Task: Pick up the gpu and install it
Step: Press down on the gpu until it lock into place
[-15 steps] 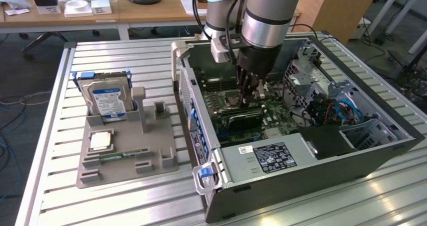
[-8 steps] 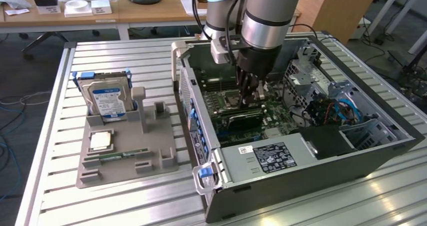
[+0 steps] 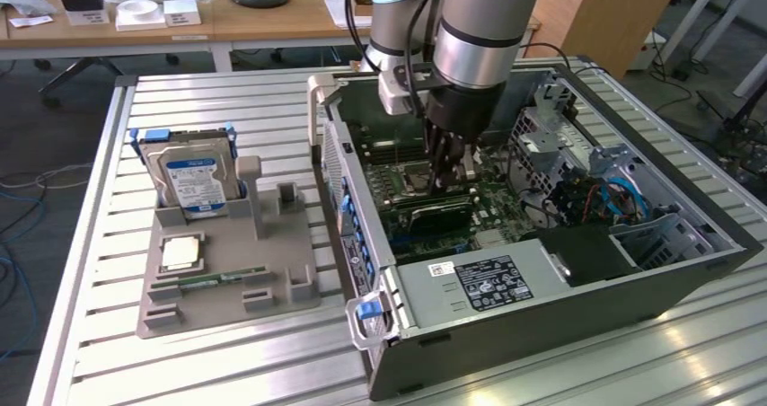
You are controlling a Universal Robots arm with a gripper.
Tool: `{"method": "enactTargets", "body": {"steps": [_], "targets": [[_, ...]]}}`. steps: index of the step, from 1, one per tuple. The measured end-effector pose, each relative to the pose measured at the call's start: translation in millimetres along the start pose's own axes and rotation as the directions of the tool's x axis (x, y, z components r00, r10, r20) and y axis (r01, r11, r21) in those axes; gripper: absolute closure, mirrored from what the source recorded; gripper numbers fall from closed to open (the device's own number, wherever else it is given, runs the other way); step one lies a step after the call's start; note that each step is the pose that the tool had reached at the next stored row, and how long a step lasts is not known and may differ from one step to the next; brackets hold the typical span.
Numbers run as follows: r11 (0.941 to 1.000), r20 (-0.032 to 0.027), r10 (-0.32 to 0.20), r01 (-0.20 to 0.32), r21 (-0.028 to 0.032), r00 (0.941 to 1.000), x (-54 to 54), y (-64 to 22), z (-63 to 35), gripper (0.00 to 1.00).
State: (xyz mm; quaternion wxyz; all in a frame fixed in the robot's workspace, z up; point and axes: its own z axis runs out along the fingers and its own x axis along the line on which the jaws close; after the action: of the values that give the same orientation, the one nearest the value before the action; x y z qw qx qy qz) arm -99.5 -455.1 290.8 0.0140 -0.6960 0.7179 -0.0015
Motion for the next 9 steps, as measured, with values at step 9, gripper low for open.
{"method": "enactTargets", "body": {"steps": [9], "targets": [[1.0, -0.0003, 0.0, 0.0, -0.0001, 1.0, 0.1, 0.1, 2.3, 0.89]]}}
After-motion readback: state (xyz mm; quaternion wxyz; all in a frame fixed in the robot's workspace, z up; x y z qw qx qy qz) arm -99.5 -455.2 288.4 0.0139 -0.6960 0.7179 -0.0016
